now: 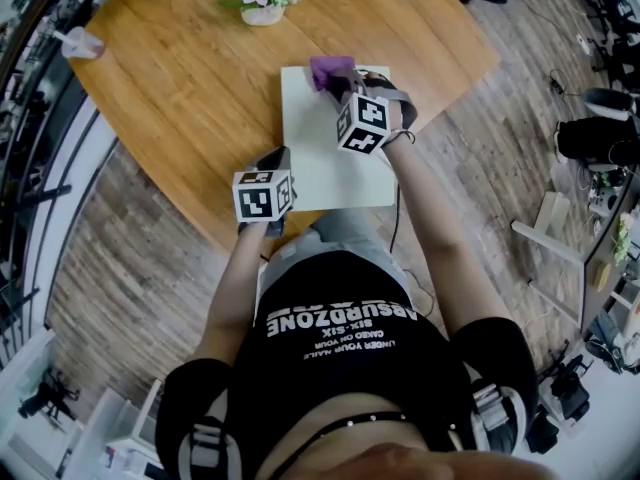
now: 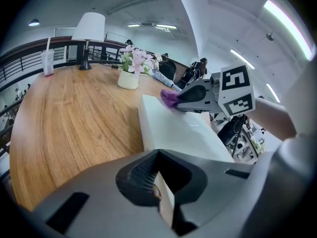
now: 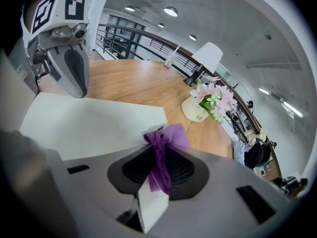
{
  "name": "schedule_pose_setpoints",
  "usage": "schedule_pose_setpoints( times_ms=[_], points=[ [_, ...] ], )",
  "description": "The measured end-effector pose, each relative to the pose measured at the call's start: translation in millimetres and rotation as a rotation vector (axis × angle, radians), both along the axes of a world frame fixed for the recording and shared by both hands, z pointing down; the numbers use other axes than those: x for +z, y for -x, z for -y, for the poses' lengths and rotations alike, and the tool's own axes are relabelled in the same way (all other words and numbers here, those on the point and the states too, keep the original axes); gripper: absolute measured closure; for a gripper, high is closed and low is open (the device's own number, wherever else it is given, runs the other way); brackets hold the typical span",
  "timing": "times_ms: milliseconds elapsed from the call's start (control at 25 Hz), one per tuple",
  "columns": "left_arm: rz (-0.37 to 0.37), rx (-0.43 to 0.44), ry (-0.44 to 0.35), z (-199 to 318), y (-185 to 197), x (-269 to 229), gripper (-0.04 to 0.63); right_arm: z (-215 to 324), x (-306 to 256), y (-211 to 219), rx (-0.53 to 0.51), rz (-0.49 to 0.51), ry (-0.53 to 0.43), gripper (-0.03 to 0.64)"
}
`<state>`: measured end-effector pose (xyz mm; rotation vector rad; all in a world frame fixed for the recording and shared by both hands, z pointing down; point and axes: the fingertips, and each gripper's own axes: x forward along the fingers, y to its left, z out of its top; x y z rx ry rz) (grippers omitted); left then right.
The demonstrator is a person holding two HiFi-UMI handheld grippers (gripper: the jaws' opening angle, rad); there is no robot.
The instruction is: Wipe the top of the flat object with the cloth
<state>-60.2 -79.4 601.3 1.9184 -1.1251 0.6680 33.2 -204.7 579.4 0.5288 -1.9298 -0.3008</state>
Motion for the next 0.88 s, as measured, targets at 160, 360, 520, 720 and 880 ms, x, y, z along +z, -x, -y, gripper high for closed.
schedule_pose_setpoints(
  times_ms=[160,360,520,720,880],
  points=[
    [0.020,0.005,-0.009,1.6,-1.1,0.4,0.589,0.8,0.3,-10.7,0.016,-0.010,-0.003,0.526],
    [0.025,0.008,-0.017,1.1,-1.8,0.6,0.589,-0.3,0.5,-26.3,0.043,-0.019,-0.002,0.526],
    [0.022,0.010,-0.018,0.0,-2.1,-1.2,0.589,-1.5,-0.7,-37.6,0.060,-0.028,-0.003,0.526],
    [0.024,0.010,-0.018,-0.6,-2.7,-0.1,0.589,-3.0,0.9,-51.7,0.068,-0.048,-0.005,0.526],
    [0.023,0.007,-0.014,-0.5,-1.8,0.8,0.589,-2.9,1.6,-63.5,0.089,-0.058,-0.005,0.526]
  ],
)
